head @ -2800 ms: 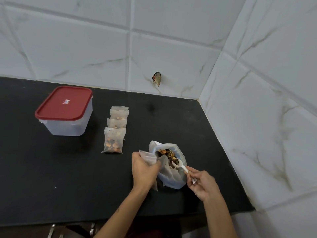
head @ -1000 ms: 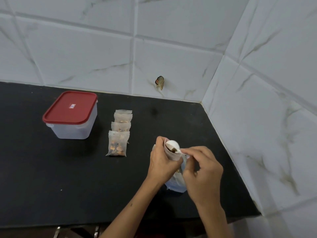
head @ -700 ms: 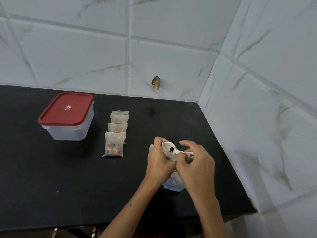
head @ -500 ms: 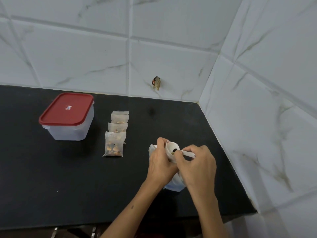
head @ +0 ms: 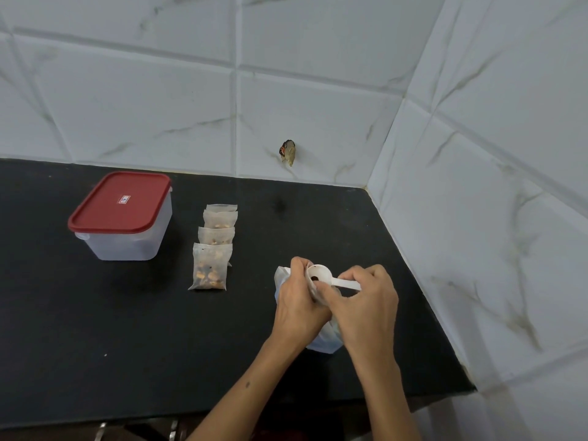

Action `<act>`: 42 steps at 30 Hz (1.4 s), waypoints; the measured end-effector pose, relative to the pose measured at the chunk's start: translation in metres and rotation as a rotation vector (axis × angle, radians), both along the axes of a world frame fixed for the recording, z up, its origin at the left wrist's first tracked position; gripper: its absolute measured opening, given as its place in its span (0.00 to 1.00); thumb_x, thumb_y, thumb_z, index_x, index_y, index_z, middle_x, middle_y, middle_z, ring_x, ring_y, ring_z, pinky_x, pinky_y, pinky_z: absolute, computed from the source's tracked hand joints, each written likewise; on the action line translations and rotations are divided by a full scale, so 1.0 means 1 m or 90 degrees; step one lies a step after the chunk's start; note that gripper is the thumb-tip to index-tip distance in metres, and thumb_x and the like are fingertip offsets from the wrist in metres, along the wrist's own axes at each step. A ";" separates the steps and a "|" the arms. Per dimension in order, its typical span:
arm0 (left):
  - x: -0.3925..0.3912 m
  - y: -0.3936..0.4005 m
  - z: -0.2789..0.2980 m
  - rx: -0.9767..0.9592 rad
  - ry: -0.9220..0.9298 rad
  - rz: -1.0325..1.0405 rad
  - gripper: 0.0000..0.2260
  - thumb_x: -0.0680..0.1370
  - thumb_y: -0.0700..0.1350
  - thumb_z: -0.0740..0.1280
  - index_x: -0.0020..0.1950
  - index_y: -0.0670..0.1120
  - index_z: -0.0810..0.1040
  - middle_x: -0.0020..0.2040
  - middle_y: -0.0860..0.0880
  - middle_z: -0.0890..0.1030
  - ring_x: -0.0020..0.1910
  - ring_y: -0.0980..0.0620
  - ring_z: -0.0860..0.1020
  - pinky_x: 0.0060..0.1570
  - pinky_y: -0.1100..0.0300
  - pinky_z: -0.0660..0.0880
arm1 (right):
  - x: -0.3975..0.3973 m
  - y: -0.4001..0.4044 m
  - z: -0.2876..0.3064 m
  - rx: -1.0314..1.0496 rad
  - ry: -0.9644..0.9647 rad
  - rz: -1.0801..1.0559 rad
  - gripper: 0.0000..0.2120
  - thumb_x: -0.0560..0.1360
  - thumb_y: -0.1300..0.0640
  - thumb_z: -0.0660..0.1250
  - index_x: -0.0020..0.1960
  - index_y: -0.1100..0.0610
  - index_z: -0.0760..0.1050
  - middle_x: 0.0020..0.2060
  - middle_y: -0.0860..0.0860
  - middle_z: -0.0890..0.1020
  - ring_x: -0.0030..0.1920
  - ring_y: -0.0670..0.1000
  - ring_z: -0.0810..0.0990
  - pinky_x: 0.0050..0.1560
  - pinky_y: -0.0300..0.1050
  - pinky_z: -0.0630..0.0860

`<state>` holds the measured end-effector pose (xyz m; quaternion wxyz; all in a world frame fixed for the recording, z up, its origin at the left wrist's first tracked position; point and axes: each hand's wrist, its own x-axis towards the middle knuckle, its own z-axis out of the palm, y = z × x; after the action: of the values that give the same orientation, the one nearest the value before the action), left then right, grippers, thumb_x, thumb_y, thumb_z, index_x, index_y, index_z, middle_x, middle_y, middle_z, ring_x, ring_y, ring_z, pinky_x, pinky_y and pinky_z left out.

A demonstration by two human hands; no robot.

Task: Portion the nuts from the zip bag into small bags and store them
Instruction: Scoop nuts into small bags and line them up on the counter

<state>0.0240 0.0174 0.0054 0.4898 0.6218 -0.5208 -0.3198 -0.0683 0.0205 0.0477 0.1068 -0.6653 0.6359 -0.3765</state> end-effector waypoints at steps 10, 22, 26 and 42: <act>0.002 0.001 0.002 -0.016 0.017 0.005 0.18 0.69 0.47 0.74 0.47 0.53 0.65 0.42 0.51 0.78 0.46 0.50 0.78 0.42 0.52 0.78 | -0.004 -0.001 -0.002 -0.126 0.007 -0.029 0.10 0.65 0.55 0.78 0.38 0.58 0.79 0.38 0.52 0.76 0.38 0.49 0.74 0.37 0.29 0.63; 0.004 0.004 0.005 -0.060 0.030 -0.004 0.18 0.70 0.42 0.74 0.44 0.55 0.64 0.39 0.59 0.76 0.46 0.50 0.77 0.40 0.57 0.78 | 0.000 -0.001 -0.007 -0.177 0.054 -0.011 0.18 0.60 0.46 0.79 0.35 0.58 0.76 0.36 0.52 0.74 0.37 0.49 0.71 0.36 0.28 0.61; 0.005 0.004 0.010 -0.056 0.048 -0.012 0.17 0.71 0.42 0.73 0.45 0.53 0.64 0.38 0.57 0.76 0.40 0.58 0.77 0.36 0.66 0.75 | -0.002 0.002 -0.009 -0.192 0.037 0.000 0.17 0.66 0.43 0.75 0.36 0.57 0.76 0.37 0.51 0.74 0.39 0.47 0.70 0.38 0.27 0.61; 0.012 -0.004 0.001 -0.034 0.068 0.026 0.17 0.69 0.45 0.74 0.47 0.52 0.66 0.44 0.49 0.76 0.44 0.51 0.77 0.37 0.63 0.74 | -0.009 0.003 -0.013 -0.354 0.125 0.094 0.08 0.69 0.56 0.71 0.43 0.60 0.84 0.47 0.57 0.83 0.46 0.54 0.80 0.42 0.47 0.78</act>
<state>0.0360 0.0132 0.0064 0.5395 0.6013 -0.4895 -0.3283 -0.0776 0.0234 0.0349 -0.1142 -0.7466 0.4655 -0.4614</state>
